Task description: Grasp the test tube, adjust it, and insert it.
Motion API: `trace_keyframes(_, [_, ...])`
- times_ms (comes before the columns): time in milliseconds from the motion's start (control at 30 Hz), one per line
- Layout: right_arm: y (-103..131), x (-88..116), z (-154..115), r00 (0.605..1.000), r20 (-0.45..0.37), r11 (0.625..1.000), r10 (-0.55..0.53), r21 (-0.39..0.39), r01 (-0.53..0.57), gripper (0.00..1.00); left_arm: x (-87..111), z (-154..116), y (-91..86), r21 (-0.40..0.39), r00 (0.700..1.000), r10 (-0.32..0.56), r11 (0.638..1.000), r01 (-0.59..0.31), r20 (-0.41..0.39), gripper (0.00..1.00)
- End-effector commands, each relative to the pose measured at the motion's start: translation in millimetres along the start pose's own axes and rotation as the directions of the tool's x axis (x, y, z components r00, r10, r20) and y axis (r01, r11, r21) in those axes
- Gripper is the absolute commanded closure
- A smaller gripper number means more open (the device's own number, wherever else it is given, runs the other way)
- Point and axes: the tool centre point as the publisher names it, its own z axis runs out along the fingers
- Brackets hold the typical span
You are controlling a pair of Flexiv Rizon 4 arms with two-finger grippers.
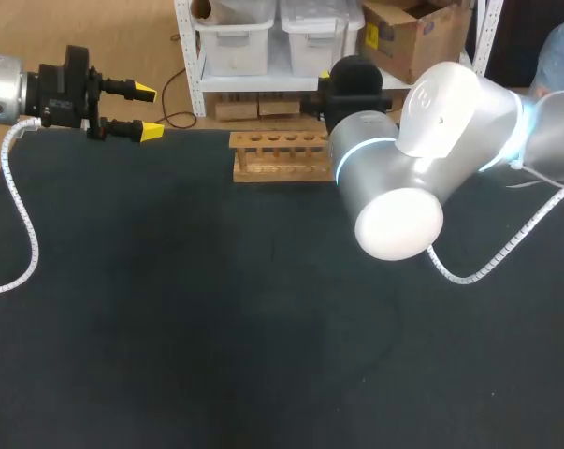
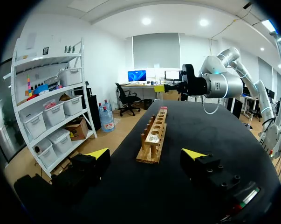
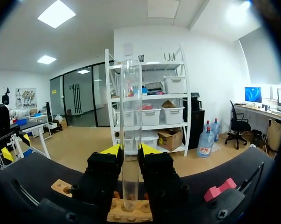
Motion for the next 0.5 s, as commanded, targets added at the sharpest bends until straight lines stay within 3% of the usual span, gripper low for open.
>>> trace_keyframes(33, [-2, 3, 3, 1.000, 0.000, 1.000, 0.007, -0.008, -0.007, 1.00, 1.4, 0, 0.5, 0.000, 1.000, 0.003, 1.000, -0.003, 0.004, 0.00])
trace_keyframes(500, [3, 17, 4, 1.000, -0.017, 1.000, 0.025, -0.014, -0.026, 1.00, 1.4, 0, 0.5, 0.000, 1.000, 0.003, 1.000, -0.003, 0.004, 0.00])
